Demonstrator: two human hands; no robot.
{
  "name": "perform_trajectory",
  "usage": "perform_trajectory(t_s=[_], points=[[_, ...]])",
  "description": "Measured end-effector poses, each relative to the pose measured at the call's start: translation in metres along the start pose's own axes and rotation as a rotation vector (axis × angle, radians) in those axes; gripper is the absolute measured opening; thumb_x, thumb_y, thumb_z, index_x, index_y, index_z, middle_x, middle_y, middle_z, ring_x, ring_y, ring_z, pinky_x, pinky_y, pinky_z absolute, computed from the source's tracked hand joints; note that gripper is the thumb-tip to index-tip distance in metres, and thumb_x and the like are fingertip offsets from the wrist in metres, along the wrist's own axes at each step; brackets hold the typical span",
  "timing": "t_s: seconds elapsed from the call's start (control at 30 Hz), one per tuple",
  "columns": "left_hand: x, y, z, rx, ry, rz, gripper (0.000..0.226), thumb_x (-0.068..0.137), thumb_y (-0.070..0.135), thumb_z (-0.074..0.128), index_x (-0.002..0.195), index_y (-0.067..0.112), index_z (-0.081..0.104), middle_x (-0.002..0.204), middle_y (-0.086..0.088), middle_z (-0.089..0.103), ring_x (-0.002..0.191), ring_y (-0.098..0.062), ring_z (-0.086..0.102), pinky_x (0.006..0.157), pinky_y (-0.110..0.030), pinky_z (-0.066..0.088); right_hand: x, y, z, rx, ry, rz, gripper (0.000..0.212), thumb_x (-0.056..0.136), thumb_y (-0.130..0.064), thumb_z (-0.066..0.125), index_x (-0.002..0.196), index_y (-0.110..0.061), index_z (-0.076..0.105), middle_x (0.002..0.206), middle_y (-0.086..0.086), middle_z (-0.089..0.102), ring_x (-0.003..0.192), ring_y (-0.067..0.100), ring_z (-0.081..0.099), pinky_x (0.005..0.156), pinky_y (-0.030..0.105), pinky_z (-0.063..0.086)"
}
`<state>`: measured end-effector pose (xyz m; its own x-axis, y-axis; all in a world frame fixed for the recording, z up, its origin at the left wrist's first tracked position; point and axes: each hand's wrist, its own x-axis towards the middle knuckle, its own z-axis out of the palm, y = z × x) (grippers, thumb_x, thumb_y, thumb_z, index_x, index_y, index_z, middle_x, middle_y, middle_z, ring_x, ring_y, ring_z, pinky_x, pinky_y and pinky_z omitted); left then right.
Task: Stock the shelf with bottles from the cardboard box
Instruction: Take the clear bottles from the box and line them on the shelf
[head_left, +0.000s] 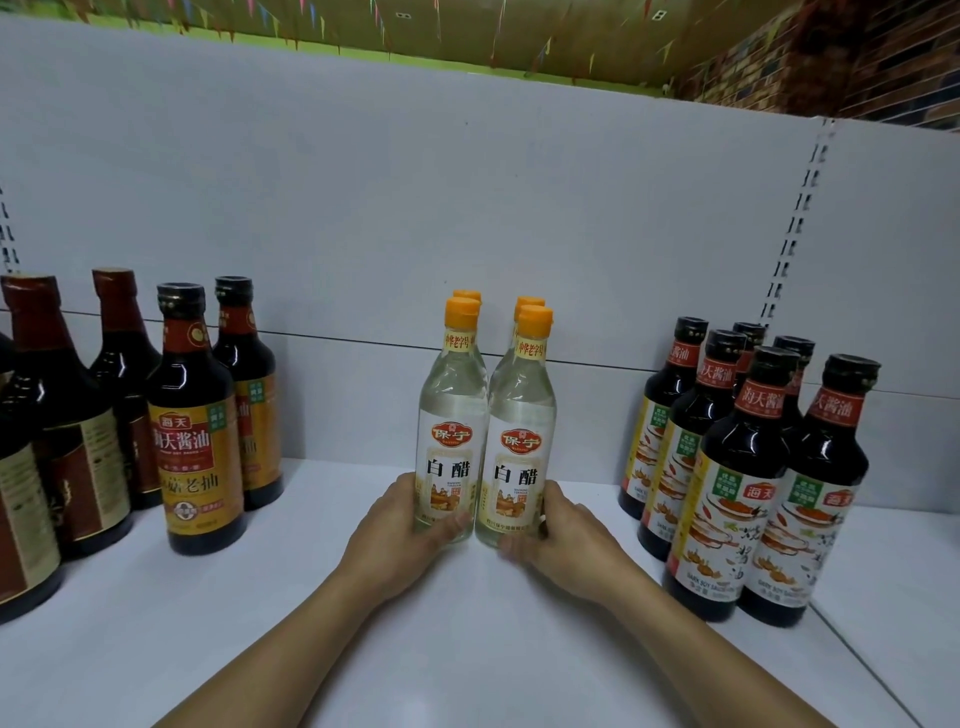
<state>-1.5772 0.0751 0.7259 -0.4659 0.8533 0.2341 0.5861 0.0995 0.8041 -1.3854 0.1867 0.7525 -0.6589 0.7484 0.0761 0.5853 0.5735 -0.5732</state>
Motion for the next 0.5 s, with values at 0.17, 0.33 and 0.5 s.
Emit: perform_trajectory(t_s=[0.17, 0.33, 0.5], points=[[0.0000, -0.0019, -0.0005, 0.000, -0.007, 0.009, 0.056, 0.085, 0.065, 0.067, 0.129, 0.034, 0.050, 0.129, 0.020, 0.063, 0.115, -0.004, 0.063, 0.099, -0.039, 0.054, 0.0020, 0.0023, 0.0017, 0.008, -0.009, -0.009, 0.073, 0.081, -0.066, 0.068, 0.140, -0.034, 0.039, 0.142, -0.013, 0.059, 0.129, 0.021, 0.055, 0.104, 0.048, 0.051], [-0.0009, 0.0005, -0.0005, -0.022, -0.022, 0.012, 0.050, 0.090, 0.054, 0.067, 0.131, 0.032, 0.049, 0.133, 0.017, 0.063, 0.118, -0.007, 0.062, 0.103, -0.039, 0.053, 0.0026, 0.0033, 0.0033, -0.002, 0.001, -0.005, 0.080, 0.074, -0.075, 0.062, 0.139, -0.033, 0.040, 0.142, -0.012, 0.058, 0.129, 0.022, 0.054, 0.103, 0.048, 0.050], [-0.0020, 0.0014, -0.0002, -0.027, -0.023, 0.010, 0.050, 0.090, 0.054, 0.066, 0.132, 0.031, 0.049, 0.132, 0.017, 0.063, 0.119, -0.006, 0.062, 0.105, -0.039, 0.052, 0.0026, 0.0038, 0.0035, -0.018, 0.005, -0.007, 0.078, 0.078, -0.077, 0.061, 0.138, -0.033, 0.039, 0.140, -0.013, 0.057, 0.130, 0.021, 0.052, 0.102, 0.046, 0.050]])
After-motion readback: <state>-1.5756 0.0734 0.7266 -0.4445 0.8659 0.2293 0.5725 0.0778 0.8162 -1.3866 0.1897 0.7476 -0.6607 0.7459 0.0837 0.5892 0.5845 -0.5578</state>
